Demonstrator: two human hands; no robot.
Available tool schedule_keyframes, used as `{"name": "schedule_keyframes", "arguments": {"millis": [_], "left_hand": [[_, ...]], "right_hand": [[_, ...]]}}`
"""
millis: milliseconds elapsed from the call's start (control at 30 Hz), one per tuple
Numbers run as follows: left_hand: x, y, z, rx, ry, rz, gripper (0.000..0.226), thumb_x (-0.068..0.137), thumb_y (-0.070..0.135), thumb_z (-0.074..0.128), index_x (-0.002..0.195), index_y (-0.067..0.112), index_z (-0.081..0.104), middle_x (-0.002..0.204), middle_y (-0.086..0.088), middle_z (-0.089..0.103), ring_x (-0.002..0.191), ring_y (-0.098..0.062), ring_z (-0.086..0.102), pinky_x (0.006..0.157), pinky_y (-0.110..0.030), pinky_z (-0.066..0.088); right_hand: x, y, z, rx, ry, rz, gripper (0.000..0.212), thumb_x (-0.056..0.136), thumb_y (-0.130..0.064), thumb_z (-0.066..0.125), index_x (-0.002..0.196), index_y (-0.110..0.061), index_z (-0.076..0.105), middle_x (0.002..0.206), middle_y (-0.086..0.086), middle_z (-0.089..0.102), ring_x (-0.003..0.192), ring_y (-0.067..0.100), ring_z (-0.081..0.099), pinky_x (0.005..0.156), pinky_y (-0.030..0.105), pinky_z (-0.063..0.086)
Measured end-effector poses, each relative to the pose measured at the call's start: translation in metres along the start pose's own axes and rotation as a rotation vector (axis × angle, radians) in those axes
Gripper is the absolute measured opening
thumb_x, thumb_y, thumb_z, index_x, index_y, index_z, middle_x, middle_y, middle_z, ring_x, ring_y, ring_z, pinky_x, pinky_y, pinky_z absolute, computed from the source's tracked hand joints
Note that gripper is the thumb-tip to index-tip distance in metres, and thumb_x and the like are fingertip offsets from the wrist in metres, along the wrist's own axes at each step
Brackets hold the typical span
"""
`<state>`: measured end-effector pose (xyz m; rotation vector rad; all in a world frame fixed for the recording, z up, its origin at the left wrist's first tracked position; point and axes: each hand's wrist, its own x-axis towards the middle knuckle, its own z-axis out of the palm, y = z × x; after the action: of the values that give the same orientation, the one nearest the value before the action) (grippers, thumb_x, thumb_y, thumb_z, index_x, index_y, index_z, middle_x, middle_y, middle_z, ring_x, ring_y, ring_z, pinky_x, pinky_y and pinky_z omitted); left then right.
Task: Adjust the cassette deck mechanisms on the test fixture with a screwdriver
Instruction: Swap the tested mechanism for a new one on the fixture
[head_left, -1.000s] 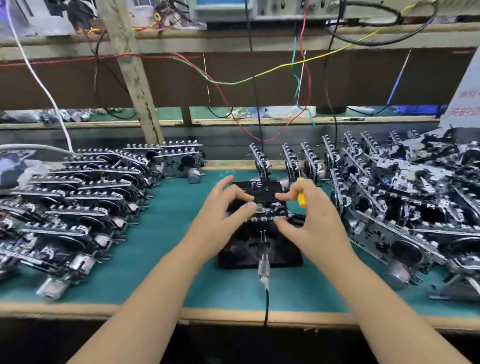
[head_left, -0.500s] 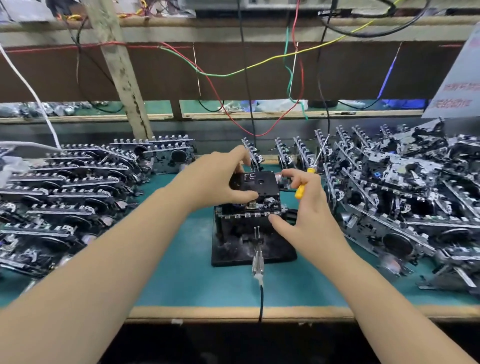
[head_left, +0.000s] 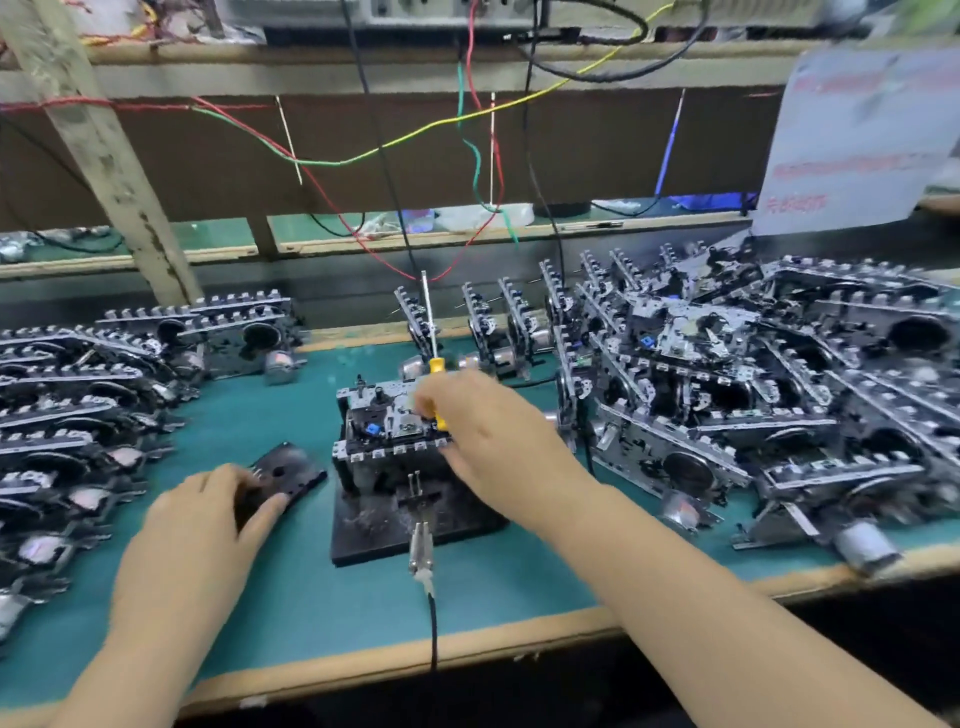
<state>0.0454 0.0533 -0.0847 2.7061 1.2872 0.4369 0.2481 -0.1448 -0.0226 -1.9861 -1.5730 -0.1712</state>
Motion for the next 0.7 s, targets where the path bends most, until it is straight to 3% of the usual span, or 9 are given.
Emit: {"name": "schedule_keyframes", "arguments": {"millis": [67, 167, 267, 367, 433, 500, 567, 633, 700], "left_hand": [[0.005, -0.001, 0.006, -0.053, 0.066, 0.112, 0.022, 0.090, 0.049, 0.056, 0.099, 0.033, 0.067, 0.116, -0.012, 0.067, 0.114, -0.037, 0.058, 0.090, -0.055, 0.050], [0.023, 0.016, -0.002, -0.495, 0.087, 0.126, 0.032, 0.089, 0.065, 0.055, 0.116, 0.049, 0.060, 0.124, 0.018, 0.065, 0.111, -0.007, 0.064, 0.091, -0.051, 0.054], [0.041, 0.046, -0.015, -0.768, 0.066, 0.156, 0.061, 0.084, 0.069, 0.065, 0.137, 0.039, 0.056, 0.130, 0.014, 0.065, 0.117, -0.017, 0.065, 0.094, -0.055, 0.052], [0.034, 0.113, -0.046, -0.940, 0.047, 0.249, 0.064, 0.077, 0.070, 0.073, 0.132, 0.039, 0.060, 0.122, 0.011, 0.071, 0.110, -0.015, 0.070, 0.088, -0.046, 0.058], [0.020, 0.175, -0.070, -1.000, -0.004, 0.334, 0.061, 0.070, 0.072, 0.075, 0.123, 0.043, 0.064, 0.112, 0.010, 0.074, 0.102, -0.015, 0.073, 0.083, -0.042, 0.061], [0.011, 0.235, -0.085, -1.043, -0.111, 0.452, 0.052, 0.069, 0.066, 0.075, 0.116, 0.047, 0.064, 0.107, 0.008, 0.074, 0.101, -0.020, 0.071, 0.090, -0.050, 0.056], [0.007, 0.290, -0.091, -0.996, -0.181, 0.545, 0.045, 0.072, 0.059, 0.071, 0.114, 0.047, 0.061, 0.102, 0.010, 0.073, 0.096, -0.012, 0.069, 0.089, -0.040, 0.052], [0.001, 0.342, -0.094, -0.926, -0.202, 0.618, 0.031, 0.085, 0.045, 0.072, 0.112, 0.043, 0.058, 0.098, 0.014, 0.070, 0.088, 0.001, 0.064, 0.081, -0.023, 0.047], [-0.005, 0.386, -0.093, -0.921, -0.263, 0.662, 0.030, 0.091, 0.035, 0.069, 0.117, 0.042, 0.055, 0.101, 0.016, 0.068, 0.085, 0.001, 0.062, 0.078, -0.024, 0.044]], "right_hand": [[0.008, -0.003, -0.011, 0.016, -0.051, -0.016, 0.034, 0.086, 0.005, 0.055, 0.108, -0.019, 0.045, 0.096, 0.009, 0.055, 0.084, 0.035, 0.052, 0.075, 0.053, 0.047], [0.018, -0.013, -0.038, 0.201, -0.033, 0.029, 0.040, 0.086, 0.006, 0.066, 0.105, -0.018, 0.039, 0.101, 0.007, 0.063, 0.082, 0.027, 0.056, 0.077, 0.051, 0.049], [0.015, -0.022, -0.075, 0.345, 0.057, 0.070, 0.047, 0.082, 0.006, 0.074, 0.106, -0.009, 0.036, 0.101, 0.007, 0.069, 0.083, 0.033, 0.061, 0.079, 0.050, 0.050], [-0.005, -0.010, -0.119, 0.414, 0.160, 0.160, 0.052, 0.079, 0.002, 0.080, 0.101, -0.012, 0.035, 0.093, 0.005, 0.072, 0.080, 0.026, 0.063, 0.074, 0.044, 0.052], [-0.025, 0.008, -0.154, 0.425, 0.214, 0.223, 0.055, 0.079, -0.003, 0.082, 0.098, -0.018, 0.032, 0.091, 0.005, 0.073, 0.074, 0.019, 0.060, 0.071, 0.038, 0.051], [-0.048, 0.030, -0.189, 0.412, 0.266, 0.283, 0.056, 0.078, -0.008, 0.083, 0.096, -0.022, 0.032, 0.092, 0.007, 0.074, 0.076, 0.024, 0.062, 0.076, 0.045, 0.052], [-0.072, 0.052, -0.219, 0.361, 0.341, 0.342, 0.056, 0.076, -0.012, 0.084, 0.093, -0.028, 0.033, 0.092, 0.007, 0.075, 0.085, 0.034, 0.066, 0.083, 0.054, 0.053], [-0.095, 0.073, -0.243, 0.292, 0.423, 0.385, 0.056, 0.070, -0.017, 0.083, 0.090, -0.033, 0.033, 0.091, 0.005, 0.075, 0.087, 0.034, 0.068, 0.083, 0.051, 0.054], [-0.117, 0.095, -0.262, 0.237, 0.487, 0.420, 0.057, 0.066, -0.018, 0.082, 0.089, -0.034, 0.033, 0.090, 0.003, 0.075, 0.084, 0.032, 0.068, 0.076, 0.045, 0.054]]}}
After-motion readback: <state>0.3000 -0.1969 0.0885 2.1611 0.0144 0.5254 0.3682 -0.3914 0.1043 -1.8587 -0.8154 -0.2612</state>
